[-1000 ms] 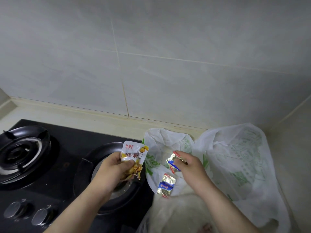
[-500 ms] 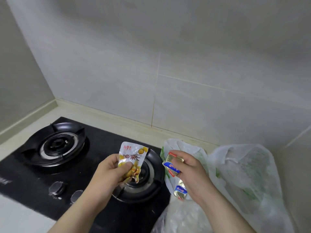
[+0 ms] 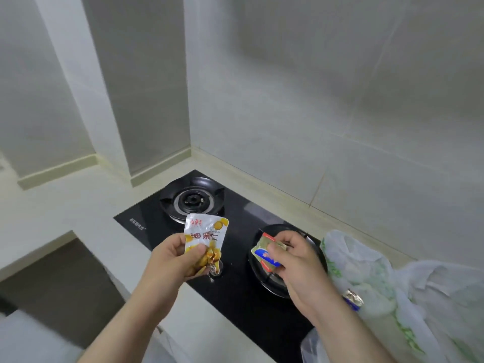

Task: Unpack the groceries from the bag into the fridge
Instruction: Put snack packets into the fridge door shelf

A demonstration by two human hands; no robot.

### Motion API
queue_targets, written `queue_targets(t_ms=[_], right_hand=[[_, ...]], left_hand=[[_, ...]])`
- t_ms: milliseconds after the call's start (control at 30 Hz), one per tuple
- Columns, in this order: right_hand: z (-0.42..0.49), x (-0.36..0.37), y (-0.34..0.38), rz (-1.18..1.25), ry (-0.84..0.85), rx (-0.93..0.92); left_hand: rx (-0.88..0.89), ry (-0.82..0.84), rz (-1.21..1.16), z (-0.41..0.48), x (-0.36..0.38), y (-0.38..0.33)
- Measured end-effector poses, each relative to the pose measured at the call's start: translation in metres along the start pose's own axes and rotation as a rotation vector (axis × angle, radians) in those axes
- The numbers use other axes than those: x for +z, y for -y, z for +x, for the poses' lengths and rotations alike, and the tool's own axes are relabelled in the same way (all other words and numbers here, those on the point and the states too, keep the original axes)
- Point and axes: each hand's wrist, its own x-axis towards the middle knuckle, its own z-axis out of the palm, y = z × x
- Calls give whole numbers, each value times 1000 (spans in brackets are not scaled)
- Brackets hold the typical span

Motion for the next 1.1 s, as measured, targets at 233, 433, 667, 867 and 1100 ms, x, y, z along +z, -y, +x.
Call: queue_targets(t_ms=[233, 433, 667, 867, 1100], right_hand=[[-32, 66, 7, 0, 161, -4], [-53, 118, 5, 20, 332, -9], [-71, 187, 9, 6, 591, -4], [-80, 223, 0, -20, 786, 10], [-108, 240, -2, -99, 1001, 12]], left_hand=[[-3, -144, -51, -47, -67, 1], [36, -296, -41, -93, -119, -3], [87, -501, -64, -151, -169, -11], [147, -679, -57, -204, -180, -9], [171, -931, -67, -259, -170, -2]])
